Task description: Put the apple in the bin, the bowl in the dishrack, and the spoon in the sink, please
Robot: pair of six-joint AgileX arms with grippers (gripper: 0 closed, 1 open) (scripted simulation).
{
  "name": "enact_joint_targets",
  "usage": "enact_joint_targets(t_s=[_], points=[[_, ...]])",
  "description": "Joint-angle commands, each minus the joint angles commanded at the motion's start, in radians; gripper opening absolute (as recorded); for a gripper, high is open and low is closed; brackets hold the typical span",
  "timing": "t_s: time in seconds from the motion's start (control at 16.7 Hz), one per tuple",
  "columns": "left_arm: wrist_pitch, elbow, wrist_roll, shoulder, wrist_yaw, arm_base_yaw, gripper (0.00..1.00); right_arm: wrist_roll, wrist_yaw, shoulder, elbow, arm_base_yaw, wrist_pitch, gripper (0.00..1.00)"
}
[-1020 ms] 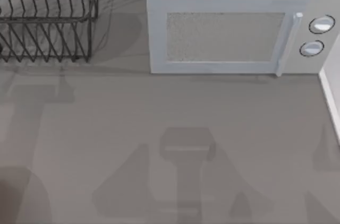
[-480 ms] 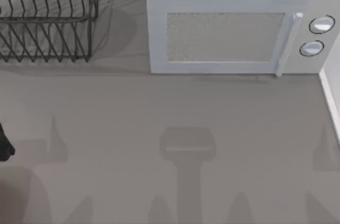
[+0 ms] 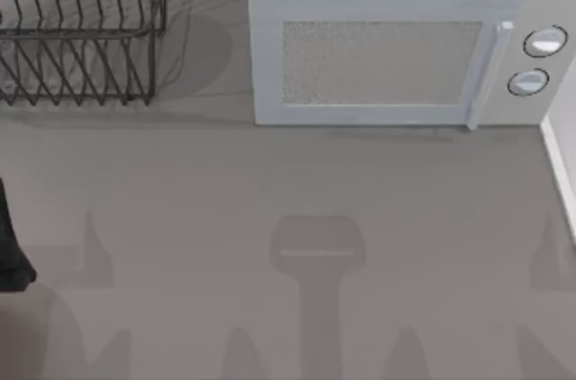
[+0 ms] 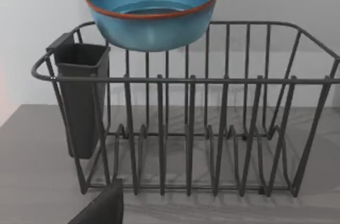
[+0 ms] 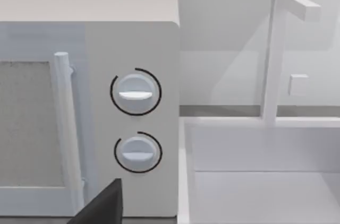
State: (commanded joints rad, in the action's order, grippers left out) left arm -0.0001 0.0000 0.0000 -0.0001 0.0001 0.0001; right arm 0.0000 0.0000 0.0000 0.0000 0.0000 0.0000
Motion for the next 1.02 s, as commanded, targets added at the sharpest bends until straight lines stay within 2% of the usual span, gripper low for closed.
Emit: enact_joint_targets(t_s=[0.18, 0.36, 1.02], points=[[0.000, 0.000, 0.000, 0.000, 0.000, 0.000, 1.00, -0.016, 0.000, 0.034, 0.030, -0.005, -0.033, 1.00], [0.000, 0.000, 0.000, 0.000, 0.000, 0.000, 1.00, -0.072, -0.002, 0.163, 0.130, -0.022, -0.149, 1.00], [0.000, 0.000, 0.000, 0.000, 0.000, 0.000, 1.00, -0.384, -0.003, 1.092, 0.668, -0.125, -0.841, 1.00]])
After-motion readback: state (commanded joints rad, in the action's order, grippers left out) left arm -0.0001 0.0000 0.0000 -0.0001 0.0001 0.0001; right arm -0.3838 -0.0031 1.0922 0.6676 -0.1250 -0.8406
